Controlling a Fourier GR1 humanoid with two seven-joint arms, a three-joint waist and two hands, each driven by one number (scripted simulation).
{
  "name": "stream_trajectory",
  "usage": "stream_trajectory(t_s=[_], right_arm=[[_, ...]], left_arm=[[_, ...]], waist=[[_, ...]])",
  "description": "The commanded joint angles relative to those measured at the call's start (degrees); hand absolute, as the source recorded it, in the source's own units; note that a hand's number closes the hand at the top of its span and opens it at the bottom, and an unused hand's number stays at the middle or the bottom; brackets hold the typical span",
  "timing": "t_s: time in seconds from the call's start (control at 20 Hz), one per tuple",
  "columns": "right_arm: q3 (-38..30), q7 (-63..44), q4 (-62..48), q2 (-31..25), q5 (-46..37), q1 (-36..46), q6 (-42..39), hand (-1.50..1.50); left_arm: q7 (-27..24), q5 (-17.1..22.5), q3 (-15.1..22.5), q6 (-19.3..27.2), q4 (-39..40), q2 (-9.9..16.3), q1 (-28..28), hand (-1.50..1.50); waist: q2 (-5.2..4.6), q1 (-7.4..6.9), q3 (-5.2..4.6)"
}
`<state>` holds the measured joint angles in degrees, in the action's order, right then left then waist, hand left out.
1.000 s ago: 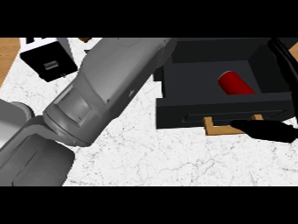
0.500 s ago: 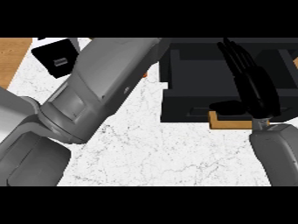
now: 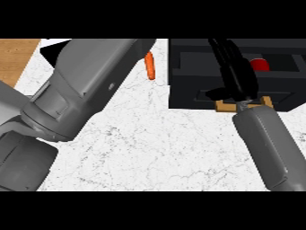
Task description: Pick up the can, place it into the drawer and close the drawer
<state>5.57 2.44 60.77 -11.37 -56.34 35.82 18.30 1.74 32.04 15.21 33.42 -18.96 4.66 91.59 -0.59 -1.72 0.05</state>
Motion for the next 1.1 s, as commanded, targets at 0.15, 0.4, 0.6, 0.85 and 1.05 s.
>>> stream_trajectory(t_s=[0.15,0.4,0.6,0.85,1.05], right_arm=[[-3.76,-0.83,-16.42,1.82,-4.91,10.99,11.18,-1.50],[-5.18,-1.78,-25.94,3.76,-7.13,17.29,17.26,-1.50],[-8.30,0.13,-32.34,1.25,-5.76,23.46,18.56,-1.50],[-9.45,0.22,-36.71,0.96,-6.14,28.34,20.67,-1.50],[-10.91,2.40,-39.58,-0.77,-4.88,31.66,18.75,-1.50]], left_arm=[[2.78,-1.30,0.69,-2.14,-4.33,3.23,-3.79,-1.50],[5.19,-2.13,0.82,-2.06,-7.74,6.44,-5.64,-1.50],[5.85,-2.68,1.71,-1.25,-11.35,5.84,-8.34,-1.50],[7.80,-3.22,2.93,-1.27,-16.11,6.16,-11.59,-1.50],[8.69,-3.84,3.32,-2.16,-19.05,8.97,-13.97,-1.50]], waist=[[0.19,-1.29,-0.02],[0.10,-1.84,-0.02],[-0.19,-3.19,0.00],[-0.13,-4.17,-0.01],[-0.31,-4.35,0.02]])
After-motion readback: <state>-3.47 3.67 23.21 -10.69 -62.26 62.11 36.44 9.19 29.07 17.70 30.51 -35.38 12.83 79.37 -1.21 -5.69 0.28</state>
